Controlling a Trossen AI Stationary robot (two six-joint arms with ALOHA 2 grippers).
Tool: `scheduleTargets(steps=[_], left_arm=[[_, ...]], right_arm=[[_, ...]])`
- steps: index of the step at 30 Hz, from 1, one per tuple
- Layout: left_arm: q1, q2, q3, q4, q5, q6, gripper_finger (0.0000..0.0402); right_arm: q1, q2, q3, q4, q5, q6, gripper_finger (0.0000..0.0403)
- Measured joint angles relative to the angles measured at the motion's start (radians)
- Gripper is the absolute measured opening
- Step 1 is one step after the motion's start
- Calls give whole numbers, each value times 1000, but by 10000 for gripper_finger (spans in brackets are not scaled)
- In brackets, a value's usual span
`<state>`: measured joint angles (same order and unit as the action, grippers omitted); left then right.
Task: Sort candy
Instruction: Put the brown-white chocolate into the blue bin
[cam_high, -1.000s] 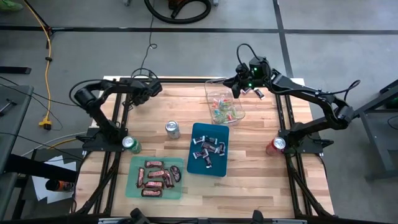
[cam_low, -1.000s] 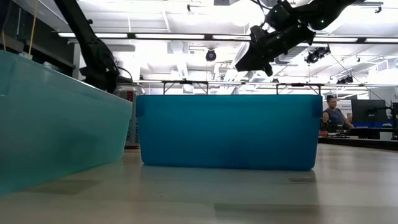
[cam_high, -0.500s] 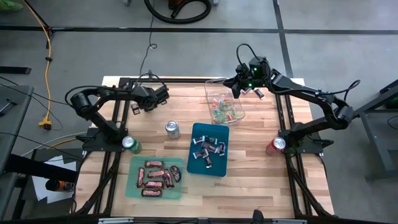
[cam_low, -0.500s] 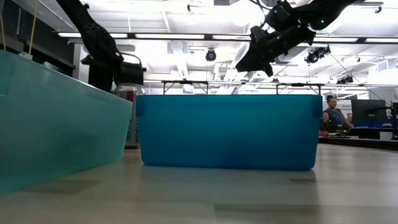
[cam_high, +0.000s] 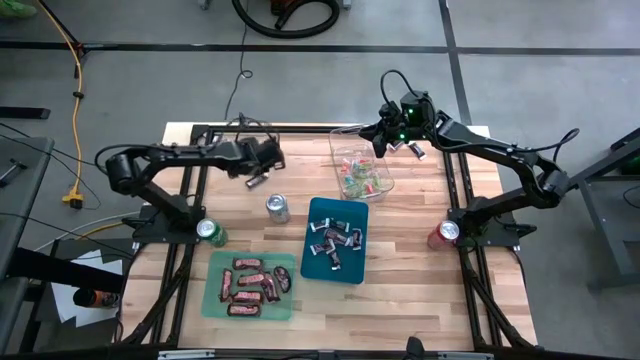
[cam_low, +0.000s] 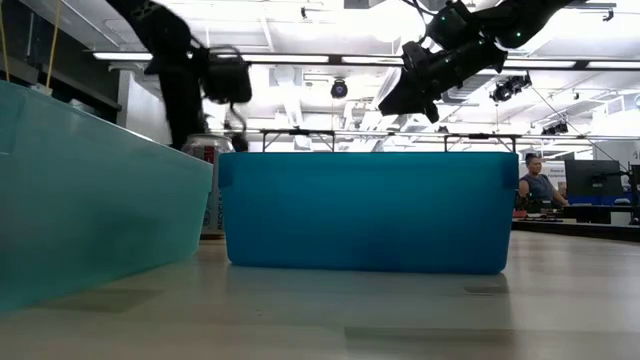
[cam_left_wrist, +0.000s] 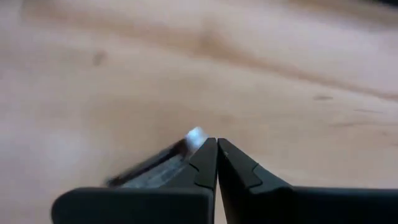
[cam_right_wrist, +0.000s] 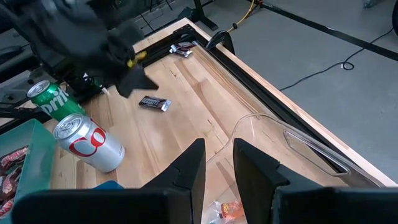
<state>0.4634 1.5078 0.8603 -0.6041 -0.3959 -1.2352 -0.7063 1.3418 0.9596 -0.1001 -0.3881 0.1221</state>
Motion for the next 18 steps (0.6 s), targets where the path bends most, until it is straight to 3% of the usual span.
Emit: scheduleTargets(steps=[4, 8, 13, 18], left_arm=[[39, -33, 87, 2, 27, 306, 0], [78, -42, 181, -20, 125, 611, 2], [136, -32, 260, -132, 238, 823, 31], [193, -32, 263, -295, 305, 940, 102]], right_arm=[[0, 0, 0, 0, 0, -3, 75], [0, 0, 0, 0, 1, -10, 75], [0, 0, 0, -6, 1, -9, 75], [0, 0, 0, -16, 1, -10, 75]])
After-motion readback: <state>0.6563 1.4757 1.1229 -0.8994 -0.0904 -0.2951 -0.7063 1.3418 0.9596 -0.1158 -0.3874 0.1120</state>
